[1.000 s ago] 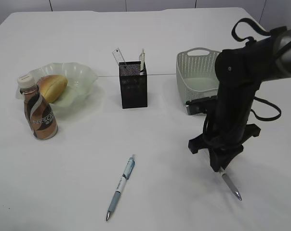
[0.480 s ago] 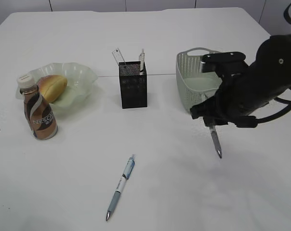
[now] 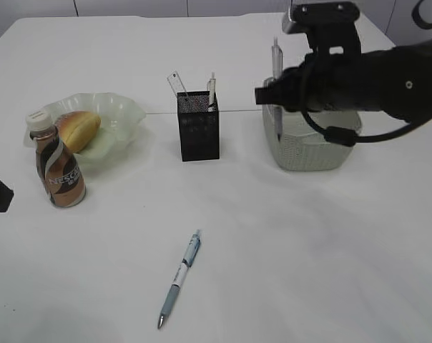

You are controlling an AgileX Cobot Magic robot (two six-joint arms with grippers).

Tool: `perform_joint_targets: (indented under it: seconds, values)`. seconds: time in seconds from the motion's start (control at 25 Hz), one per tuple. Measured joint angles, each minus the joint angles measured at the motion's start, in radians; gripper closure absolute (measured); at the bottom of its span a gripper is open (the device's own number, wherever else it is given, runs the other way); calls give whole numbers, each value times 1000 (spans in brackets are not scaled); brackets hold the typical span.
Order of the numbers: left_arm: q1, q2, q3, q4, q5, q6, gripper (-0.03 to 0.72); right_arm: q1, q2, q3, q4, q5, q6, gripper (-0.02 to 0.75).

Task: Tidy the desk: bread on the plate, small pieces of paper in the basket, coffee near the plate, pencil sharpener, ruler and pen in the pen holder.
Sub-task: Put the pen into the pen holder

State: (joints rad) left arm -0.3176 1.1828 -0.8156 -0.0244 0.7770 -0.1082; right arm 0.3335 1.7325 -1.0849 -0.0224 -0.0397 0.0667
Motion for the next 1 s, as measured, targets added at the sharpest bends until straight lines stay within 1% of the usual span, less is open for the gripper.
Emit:
perform_joint_targets:
  seconds: [0.12, 0.4, 0.64, 0.8, 1.0]
  values:
    - [0, 2, 0, 0, -46, 0, 272, 13, 46, -94, -19, -59, 0, 679]
    - [0, 2, 0, 0, -106, 0, 272, 46, 222, -354, -42, -125, 0, 680]
    - [0, 2, 0, 11, -118, 0, 272, 80, 346, -548, -44, -130, 10, 680]
    - [0, 2, 0, 24, -118, 0, 272, 82, 411, -621, -44, -130, 10, 680]
    - [0, 2, 0, 46, -118, 0, 272, 82, 476, -648, -44, -121, 10, 680]
